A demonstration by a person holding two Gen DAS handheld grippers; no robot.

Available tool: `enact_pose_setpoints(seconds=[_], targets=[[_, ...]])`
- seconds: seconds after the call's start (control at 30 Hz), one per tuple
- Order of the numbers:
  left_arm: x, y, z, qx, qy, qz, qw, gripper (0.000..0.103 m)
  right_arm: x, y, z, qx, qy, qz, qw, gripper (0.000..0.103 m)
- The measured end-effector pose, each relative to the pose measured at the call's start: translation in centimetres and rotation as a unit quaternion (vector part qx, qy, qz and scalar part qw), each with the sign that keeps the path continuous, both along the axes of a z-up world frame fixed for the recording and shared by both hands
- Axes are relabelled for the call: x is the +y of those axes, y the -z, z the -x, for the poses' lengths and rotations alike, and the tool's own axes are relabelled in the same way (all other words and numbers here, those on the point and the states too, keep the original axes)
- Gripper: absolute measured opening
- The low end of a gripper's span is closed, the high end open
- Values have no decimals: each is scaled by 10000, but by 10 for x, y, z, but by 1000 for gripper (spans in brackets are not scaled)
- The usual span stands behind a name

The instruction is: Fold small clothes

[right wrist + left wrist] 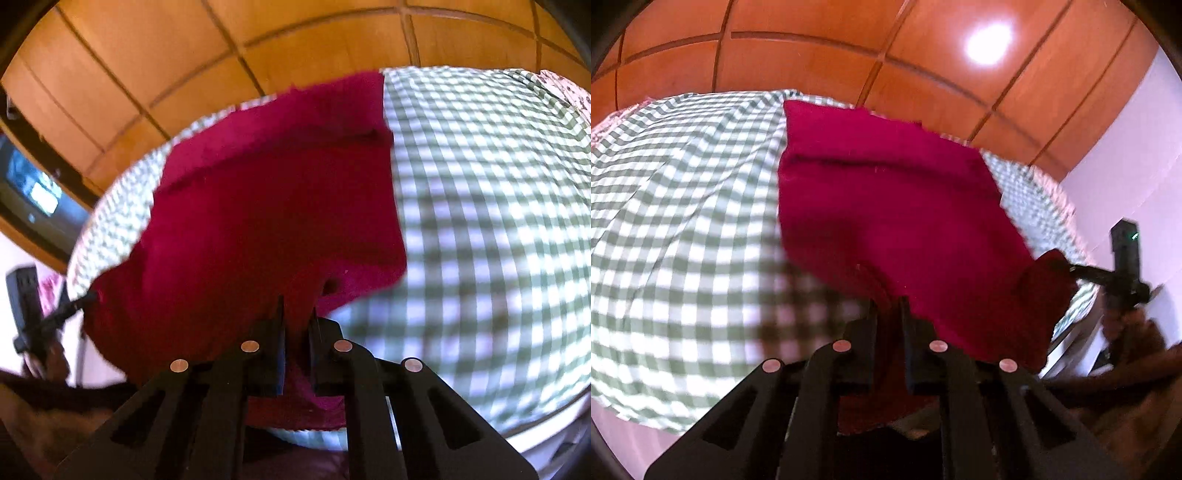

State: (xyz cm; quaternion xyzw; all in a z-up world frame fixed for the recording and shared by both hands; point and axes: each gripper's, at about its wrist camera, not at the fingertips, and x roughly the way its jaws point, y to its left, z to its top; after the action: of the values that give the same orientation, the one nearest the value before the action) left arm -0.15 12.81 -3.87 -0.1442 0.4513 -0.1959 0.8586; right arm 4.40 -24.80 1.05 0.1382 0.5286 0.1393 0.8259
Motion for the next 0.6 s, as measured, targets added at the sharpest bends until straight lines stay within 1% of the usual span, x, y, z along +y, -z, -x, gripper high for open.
enact_pose_setpoints(seconds=[0.07, 0.17, 0.2, 0.3, 0.33, 0.37, 0.4, 0.43, 0.47, 0.5, 0.53, 0.6], targets=[[4, -4, -15, -43, -136, 227, 9996, 9, -8, 0, -19, -72, 262, -197, 9994, 8], [7, -7, -49, -70, -344, 315, 9989, 9, -19, 8, -46, -78, 581, -321, 9978, 8], [8, -6, -69, -13, -420, 353, 9985, 9, -21, 10, -56, -110, 662, -321, 9972, 8], [13, -6, -110, 88, -741, 394, 9964, 9, -27, 19, -87, -87, 936, -406, 9947, 8], [12, -7, -124, 74, -803, 354, 9961, 16, -32, 20, -94, -94, 983, -420, 9942, 8], [14, -7, -136, 110, -1088, 151, 9939, 25, -33, 22, -105, -118, 1038, -446, 9935, 9], [17, -7, -145, 176, -1311, 6, 9912, 32, -34, 22, -113, -161, 1067, -530, 9927, 19], [21, -8, -152, 135, -1404, 48, 9900, 40, -36, 21, -121, -221, 1083, -720, 9913, 54], [24, -10, -154, 68, -1459, 82, 9892, 49, -40, 19, -125, -246, 1125, -913, 9891, 77], [27, -12, -154, 5, -1598, 21, 9872, 55, -44, 16, -129, -298, 1229, -1031, 9866, 95], [30, -11, -154, -28, -1657, -15, 9862, 60, -50, 10, -126, -475, 1370, -1125, 9830, 95], [34, -4, -152, 43, -1603, -64, 9870, 60, -54, 6, -123, -542, 1346, -1061, 9837, 95]])
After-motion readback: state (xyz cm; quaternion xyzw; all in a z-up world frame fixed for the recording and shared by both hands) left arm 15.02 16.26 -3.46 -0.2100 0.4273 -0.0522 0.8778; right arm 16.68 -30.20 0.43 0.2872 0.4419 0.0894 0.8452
